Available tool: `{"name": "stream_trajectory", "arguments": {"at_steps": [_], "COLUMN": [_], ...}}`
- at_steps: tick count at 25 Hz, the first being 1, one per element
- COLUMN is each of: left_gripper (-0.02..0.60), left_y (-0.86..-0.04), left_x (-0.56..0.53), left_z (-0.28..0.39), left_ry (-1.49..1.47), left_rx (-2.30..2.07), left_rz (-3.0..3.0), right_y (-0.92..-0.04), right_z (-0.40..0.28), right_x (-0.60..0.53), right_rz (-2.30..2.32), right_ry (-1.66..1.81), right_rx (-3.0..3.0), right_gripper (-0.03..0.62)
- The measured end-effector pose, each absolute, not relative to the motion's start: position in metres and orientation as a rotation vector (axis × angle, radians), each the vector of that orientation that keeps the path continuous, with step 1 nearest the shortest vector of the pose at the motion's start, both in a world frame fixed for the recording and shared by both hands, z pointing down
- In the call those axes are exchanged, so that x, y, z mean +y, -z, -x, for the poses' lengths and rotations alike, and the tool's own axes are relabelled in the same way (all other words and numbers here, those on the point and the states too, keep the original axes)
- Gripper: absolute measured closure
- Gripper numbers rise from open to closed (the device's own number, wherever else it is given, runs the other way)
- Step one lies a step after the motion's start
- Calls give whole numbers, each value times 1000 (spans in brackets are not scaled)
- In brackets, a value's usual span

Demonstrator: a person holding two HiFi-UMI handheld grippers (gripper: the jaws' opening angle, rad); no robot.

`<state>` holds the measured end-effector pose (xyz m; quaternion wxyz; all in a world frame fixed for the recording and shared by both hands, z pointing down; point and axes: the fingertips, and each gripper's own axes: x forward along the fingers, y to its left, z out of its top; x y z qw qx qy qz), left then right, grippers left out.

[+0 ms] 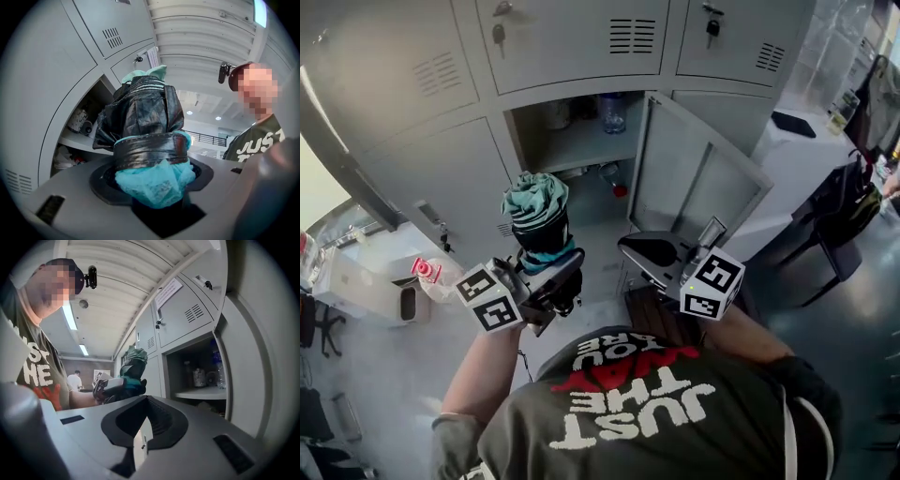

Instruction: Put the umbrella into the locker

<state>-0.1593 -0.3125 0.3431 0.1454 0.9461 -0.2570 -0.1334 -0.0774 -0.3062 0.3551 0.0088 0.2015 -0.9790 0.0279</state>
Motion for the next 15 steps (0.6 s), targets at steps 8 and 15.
{"name": "stream_trajectory", "arguments": {"at_steps": [8,15], "left_gripper": [295,295], "left_y": [-340,-339], "left_x": [-358,-365], "left_z": [170,151], "left_ry": [369,373], "left_rx": [-679,-837], "left_rz": [-2718,-2726], "right_y": [-351,-351], "right_z": [93,84], "right_x": [-339,-339], "right_rz": [-706,-643], "right_ry": [-123,-94], "right_rx": [-3055,-3027], "right_gripper": [562,562]}}
